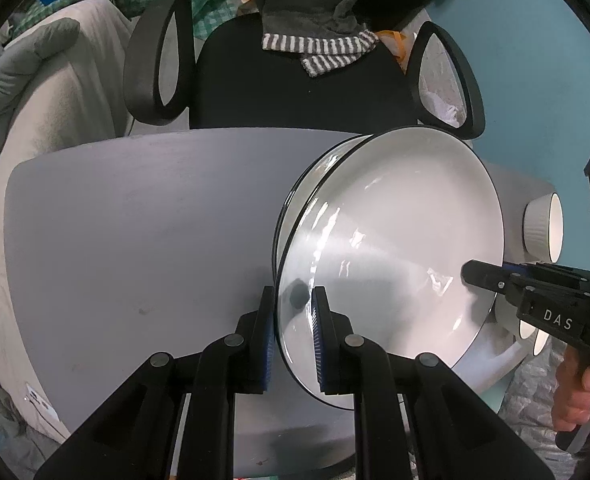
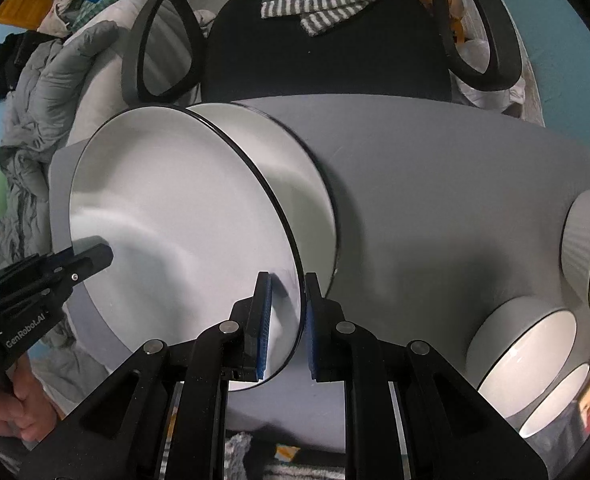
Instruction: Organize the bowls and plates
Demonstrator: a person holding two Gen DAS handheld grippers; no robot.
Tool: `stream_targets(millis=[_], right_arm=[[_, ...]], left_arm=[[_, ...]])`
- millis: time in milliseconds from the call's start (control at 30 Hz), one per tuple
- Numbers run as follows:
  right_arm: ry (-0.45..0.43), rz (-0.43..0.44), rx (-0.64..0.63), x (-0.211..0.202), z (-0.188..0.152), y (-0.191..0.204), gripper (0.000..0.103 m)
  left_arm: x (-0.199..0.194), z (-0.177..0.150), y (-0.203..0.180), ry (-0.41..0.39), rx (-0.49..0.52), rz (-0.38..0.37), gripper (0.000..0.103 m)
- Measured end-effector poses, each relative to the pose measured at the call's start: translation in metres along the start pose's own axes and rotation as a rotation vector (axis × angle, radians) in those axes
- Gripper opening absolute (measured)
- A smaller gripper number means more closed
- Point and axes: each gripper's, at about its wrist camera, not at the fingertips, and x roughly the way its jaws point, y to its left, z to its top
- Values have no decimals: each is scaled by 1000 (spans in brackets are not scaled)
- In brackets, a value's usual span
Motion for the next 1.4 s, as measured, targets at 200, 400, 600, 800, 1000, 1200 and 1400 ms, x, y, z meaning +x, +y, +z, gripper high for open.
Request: stream_targets(millis=[200,400,600,800,1000,1200,1400], right_arm=[[13,0,-6,3,6,-7,15],[21,-4,-8,6,6,-7,15],[19,6,14,11,9,-10,15],[1,-3,5,6,7,-5,26],[-21,4,7,-3,8,-6,32],[-68,-48,-37,-16,9,-3,45],[-125,-33,-58,-35,5,-2,62]], left_arm=[[7,5,0,24,-21,-6,15],[13,7,-1,29,-16,9,16],[21,10,-2,57,6,27,22],[22,12,-9,50,42,56,31],[14,17,-9,28,49,25,34],[6,19,-15,17,59,3,47],[0,13,-24,15,59,-16,56]])
